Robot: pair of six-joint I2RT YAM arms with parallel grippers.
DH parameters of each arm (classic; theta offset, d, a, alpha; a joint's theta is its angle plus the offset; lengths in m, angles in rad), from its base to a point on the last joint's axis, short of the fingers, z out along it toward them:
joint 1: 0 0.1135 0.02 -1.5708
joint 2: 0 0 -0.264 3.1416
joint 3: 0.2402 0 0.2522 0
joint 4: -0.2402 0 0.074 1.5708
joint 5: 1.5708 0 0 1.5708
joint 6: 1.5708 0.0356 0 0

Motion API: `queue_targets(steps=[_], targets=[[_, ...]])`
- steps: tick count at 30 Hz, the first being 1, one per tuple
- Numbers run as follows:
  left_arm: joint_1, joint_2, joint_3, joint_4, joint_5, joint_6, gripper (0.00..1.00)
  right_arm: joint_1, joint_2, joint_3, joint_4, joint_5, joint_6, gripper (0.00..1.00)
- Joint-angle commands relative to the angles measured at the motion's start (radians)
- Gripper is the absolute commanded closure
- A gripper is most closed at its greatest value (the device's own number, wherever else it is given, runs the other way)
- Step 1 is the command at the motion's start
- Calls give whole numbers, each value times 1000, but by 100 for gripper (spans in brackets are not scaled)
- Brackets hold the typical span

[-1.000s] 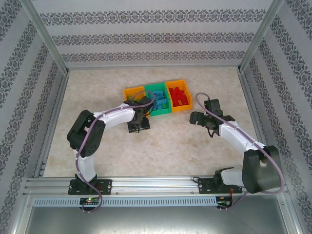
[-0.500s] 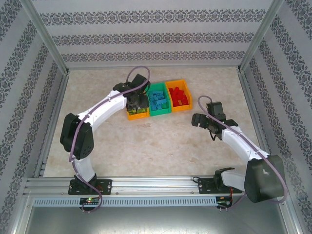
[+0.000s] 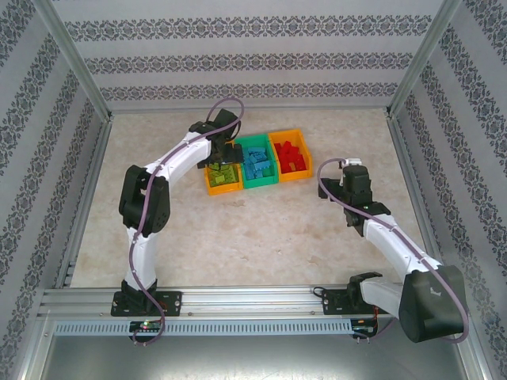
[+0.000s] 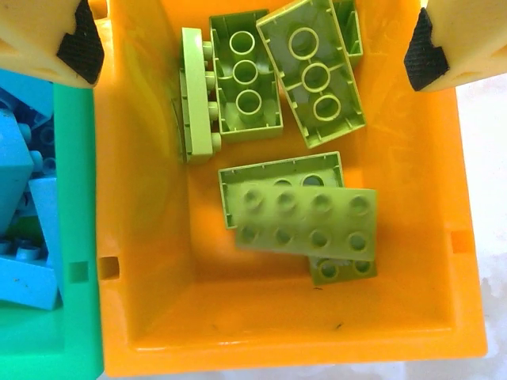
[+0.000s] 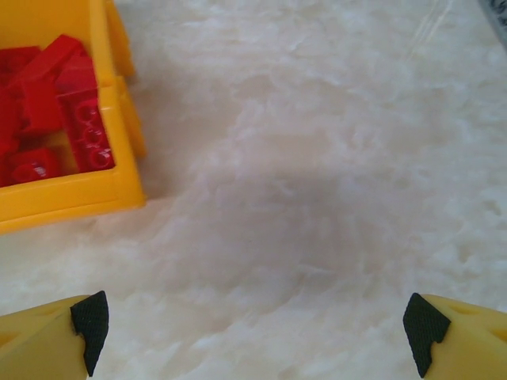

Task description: Sort the legos into containers by color

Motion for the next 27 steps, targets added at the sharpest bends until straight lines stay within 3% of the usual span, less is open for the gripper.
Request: queue_targets(steps=[1,6,11,16,23,27], targets=[[8,-38,6,-35,-36,15,1,-35,16,-85,244,45,-85,2],[9,-102,-38,-14,-89,41,1,-94,85,-195,510,25,-87,2],[9,-238,-207,145,-157,140,1,-130,157,-229,756,-17,-73,2],[23,-404,-459,377,-308,326,1,-124,419,-214,1021,-55,-83,2],[128,-555,-788,744,-302,482,1,-137,384,-225,983,-48,-60,2],[164,-613,-1022,1076,-307,570,1,-136,390,-211,969,-74,-74,2]])
